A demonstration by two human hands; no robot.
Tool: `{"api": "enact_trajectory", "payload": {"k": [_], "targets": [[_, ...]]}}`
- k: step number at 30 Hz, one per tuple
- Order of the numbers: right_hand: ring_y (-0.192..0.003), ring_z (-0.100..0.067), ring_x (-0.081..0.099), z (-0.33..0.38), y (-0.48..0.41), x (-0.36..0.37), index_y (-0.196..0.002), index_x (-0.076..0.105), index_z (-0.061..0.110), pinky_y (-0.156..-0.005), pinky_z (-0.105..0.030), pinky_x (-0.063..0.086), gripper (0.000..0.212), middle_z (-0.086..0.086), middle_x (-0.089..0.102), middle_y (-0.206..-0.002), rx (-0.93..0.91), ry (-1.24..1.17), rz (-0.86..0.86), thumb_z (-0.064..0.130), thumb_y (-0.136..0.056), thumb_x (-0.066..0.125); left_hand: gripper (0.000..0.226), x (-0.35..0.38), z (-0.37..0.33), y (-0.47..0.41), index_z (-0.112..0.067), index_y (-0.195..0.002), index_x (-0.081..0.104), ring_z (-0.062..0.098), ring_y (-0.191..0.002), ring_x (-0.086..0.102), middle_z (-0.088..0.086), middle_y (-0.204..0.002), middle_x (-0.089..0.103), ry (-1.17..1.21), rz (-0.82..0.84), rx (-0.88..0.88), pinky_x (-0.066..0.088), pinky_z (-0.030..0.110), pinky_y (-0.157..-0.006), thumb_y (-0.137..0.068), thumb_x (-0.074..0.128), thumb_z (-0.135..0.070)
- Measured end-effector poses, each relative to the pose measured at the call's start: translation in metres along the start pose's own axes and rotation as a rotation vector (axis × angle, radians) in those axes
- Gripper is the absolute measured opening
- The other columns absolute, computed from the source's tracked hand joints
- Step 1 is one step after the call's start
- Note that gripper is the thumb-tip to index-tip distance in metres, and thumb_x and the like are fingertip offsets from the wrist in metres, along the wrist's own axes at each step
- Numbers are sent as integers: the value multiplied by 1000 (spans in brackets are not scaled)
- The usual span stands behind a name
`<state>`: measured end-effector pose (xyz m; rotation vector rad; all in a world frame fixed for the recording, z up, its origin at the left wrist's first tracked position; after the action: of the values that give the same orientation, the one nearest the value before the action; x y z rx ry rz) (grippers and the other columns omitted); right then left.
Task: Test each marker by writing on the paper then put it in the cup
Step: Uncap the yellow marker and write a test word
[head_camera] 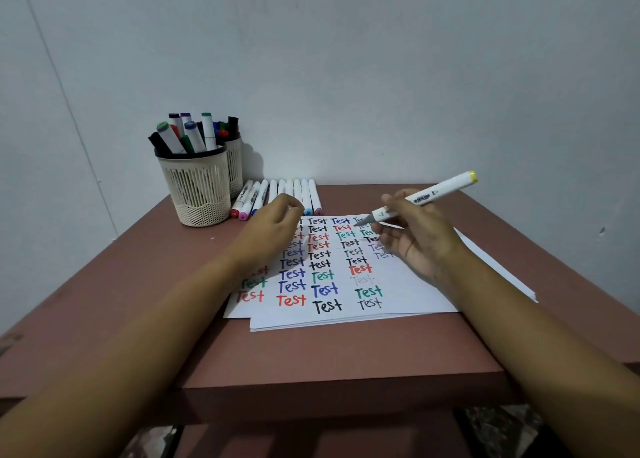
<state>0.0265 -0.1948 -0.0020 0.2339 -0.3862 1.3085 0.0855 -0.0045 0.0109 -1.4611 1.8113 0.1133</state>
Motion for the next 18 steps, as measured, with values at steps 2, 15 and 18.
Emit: {"api": "enact_trajectory", "payload": {"k": [2,15,18], "targets": [[-45,-14,50,-1,-2,-5,-75,43,19,-39,-18,36,26,-6,53,-62,-17,45,-31,8,-89,62,28,1,5,-3,-11,-114,54,3,-74,47,-12,-81,49,32,4,-29,36,27,-68,-99,32,-18],[-34,-8,43,2,1,-20,-61,44,17,-38,-19,32,36,3,47,-43,-154,440,-261,17,-81,73,29,2,23,-9,-12,-115,59,15,-90,59,1,-96,62,41,6,-104,44,24,-76,-90,59,-27],[-43,-12,49,0,1,-20,-63,46,17,-41,-19,37,27,-2,49,-55,-154,543,-272,8,-81,64,27,1,21,-9,-12,-112,60,9,-81,56,-1,-92,62,13,10,-101,40,19,-65,-90,59,-27]]}}
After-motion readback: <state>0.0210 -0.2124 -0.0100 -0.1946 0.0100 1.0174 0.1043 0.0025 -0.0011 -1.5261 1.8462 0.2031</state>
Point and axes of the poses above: each hand's wrist, its own y-axis away from the middle knuckle, its own x-axis out of the palm, z = x × y, the point moved 7 cm from there along -y, towards the middle knuckle
